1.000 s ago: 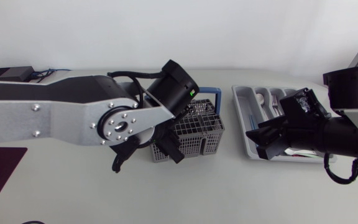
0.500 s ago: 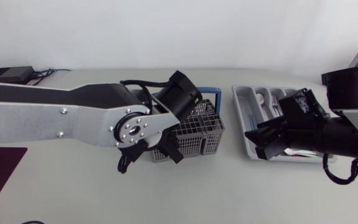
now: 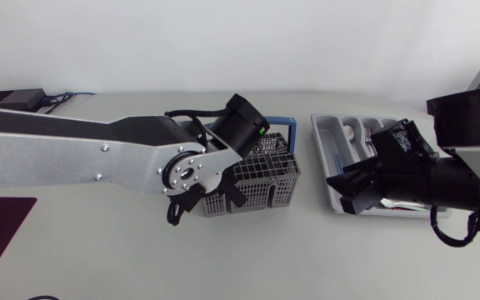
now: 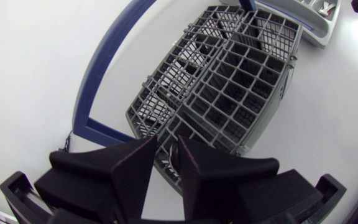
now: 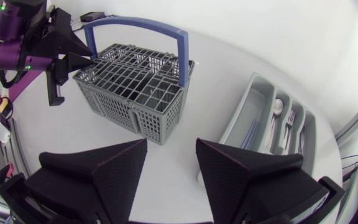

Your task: Unload the cutlery basket into the drawer organizer.

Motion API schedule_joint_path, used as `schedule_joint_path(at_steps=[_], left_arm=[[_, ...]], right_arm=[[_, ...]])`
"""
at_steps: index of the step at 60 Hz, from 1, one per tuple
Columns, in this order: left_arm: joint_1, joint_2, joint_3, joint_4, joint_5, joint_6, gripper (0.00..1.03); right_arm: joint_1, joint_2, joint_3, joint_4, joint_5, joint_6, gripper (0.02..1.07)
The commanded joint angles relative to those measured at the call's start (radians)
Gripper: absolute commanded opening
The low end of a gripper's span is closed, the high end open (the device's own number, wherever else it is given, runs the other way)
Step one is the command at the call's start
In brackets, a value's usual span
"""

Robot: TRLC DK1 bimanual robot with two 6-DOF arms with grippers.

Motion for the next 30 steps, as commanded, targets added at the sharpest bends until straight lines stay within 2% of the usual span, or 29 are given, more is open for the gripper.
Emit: schedule_joint_path(at_steps=[1,20,30], left_arm=[[-0.001,0.023,-0.022,0.009,-0.025,0.014,0.34],[-0.010,0.024,-0.041,0.009,-0.026,0.019,0.29],[-0.011,0.019,-0.047,0.009,-0.026,0.023,0.28]], right_arm=[[0.009,0.017,-0.002,0.007,0.008,0.029,0.60],[0.088,0.009,-0.002,0.007,0.014,0.027,0.60],[0.114,0.047,-0.011,0.030,-0.092,-0.040,0.63]])
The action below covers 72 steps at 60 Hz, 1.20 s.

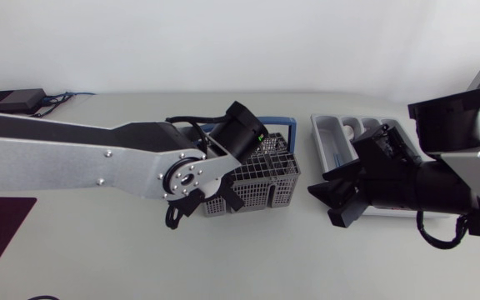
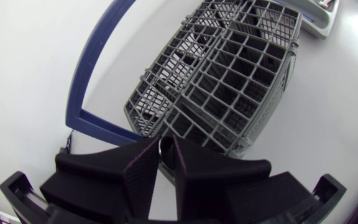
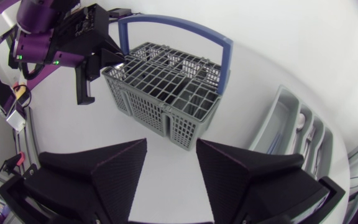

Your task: Unload the cutlery basket into the drawer organizer.

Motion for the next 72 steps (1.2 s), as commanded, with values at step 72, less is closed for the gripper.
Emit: schedule_joint_path(at_steps=[72], left_arm=[[-0.071,-0.162,-0.007,0.027,-0.113,0.136,0.25]], right_arm=[[0.082,0.068,-0.032,0.104,-0.104,-0.082,0.89]])
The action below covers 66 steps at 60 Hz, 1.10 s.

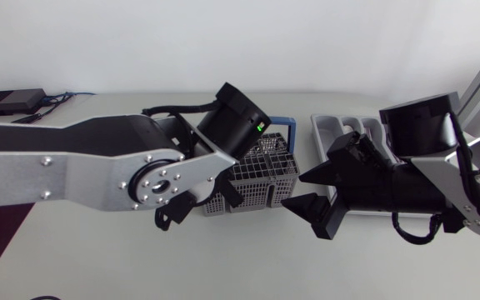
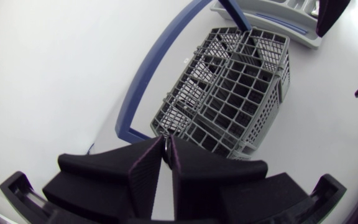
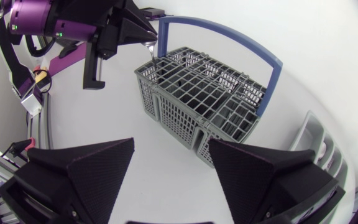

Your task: Unload the cutlery basket into the drawer organizer.

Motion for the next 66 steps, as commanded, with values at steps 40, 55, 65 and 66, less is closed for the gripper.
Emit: schedule_joint_path(at_steps=[40,55,65,66], left_arm=[[-0.033,-0.224,0.114,-0.076,-0.051,0.081,0.25],[-0.033,-0.262,0.096,-0.078,-0.051,0.087,0.25],[-0.049,-0.231,0.056,-0.110,-0.050,0.072,0.28],[-0.046,-0.227,0.059,-0.116,-0.050,0.068,0.28]], right_arm=[[0.008,-0.059,-0.040,-0.014,0.008,-0.017,0.89],[0.008,-0.061,-0.049,-0.014,0.014,-0.024,0.89],[0.006,-0.073,-0.061,-0.015,0.015,-0.033,0.89],[0.004,-0.072,-0.061,-0.015,0.015,-0.033,0.89]])
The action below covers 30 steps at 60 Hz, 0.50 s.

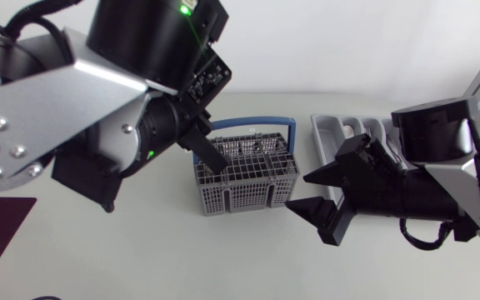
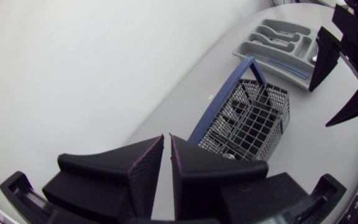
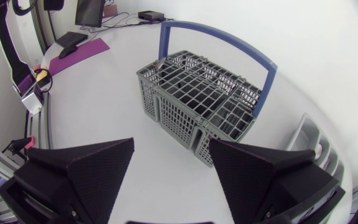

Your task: Unload the cutlery basket into the drawer organizer.

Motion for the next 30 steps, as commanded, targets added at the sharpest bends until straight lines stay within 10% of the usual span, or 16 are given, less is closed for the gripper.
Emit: schedule_joint_path(at_steps=[1,30], left_arm=[[-0.005,0.034,-0.015,-0.033,-0.009,-0.011,0.29],[0.097,0.003,-0.096,-0.076,0.142,-0.056,0.81]], right_arm=[[0.005,-0.008,-0.035,-0.008,0.007,-0.025,0.89],[-0.007,0.183,0.142,-0.034,-0.099,0.026,0.89]])
